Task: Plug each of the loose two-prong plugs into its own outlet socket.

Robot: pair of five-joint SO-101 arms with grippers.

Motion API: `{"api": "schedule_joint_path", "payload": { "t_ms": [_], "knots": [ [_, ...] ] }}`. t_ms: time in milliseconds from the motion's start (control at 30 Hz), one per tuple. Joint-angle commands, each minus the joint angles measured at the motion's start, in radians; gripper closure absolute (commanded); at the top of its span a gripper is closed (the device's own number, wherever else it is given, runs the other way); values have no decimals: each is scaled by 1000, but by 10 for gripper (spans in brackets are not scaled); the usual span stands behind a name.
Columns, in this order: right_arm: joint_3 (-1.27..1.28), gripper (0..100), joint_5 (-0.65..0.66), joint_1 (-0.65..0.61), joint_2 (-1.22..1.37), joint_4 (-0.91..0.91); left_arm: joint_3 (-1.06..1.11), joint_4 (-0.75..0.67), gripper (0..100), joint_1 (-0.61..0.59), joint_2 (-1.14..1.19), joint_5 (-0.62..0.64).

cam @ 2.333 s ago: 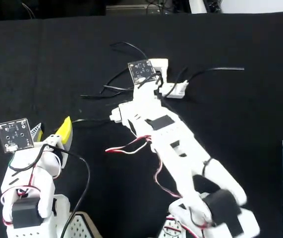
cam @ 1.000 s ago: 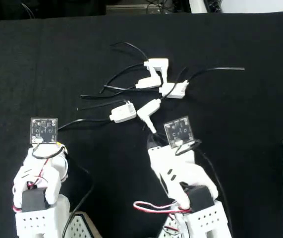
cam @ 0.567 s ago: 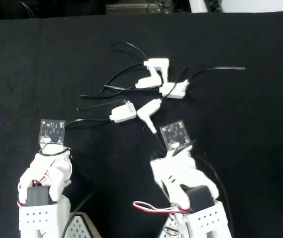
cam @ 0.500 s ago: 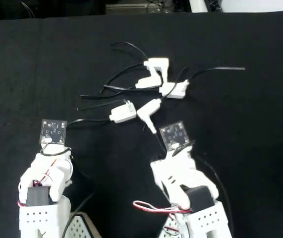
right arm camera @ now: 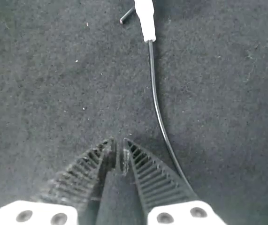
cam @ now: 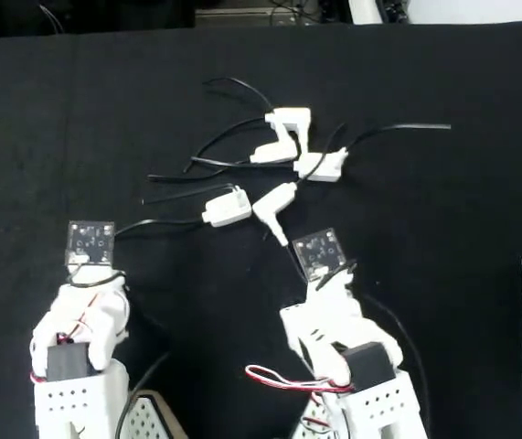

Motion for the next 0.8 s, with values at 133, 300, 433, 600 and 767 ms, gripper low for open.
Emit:
{"api": "schedule_joint_path", "payload": {
  "t_ms": [133, 300, 433, 600, 767],
  "knots": [
    [-4, 985, 8, 11, -73, 6, 19, -21, 970, -25, -8, -9],
    [-4, 985, 8, 11, -73, 6, 19, -12, 969, -8, -8, -6],
    [-4, 985, 8, 11, -73, 6, 19, -12, 969, -2, -6, -6],
    [-4, 985, 8, 11, -73, 6, 19, -12, 969, -5, -5, -6],
    [-4, 985, 8, 11, -73, 6, 19, -12, 970, -7, -5, -6]
  ]
}}
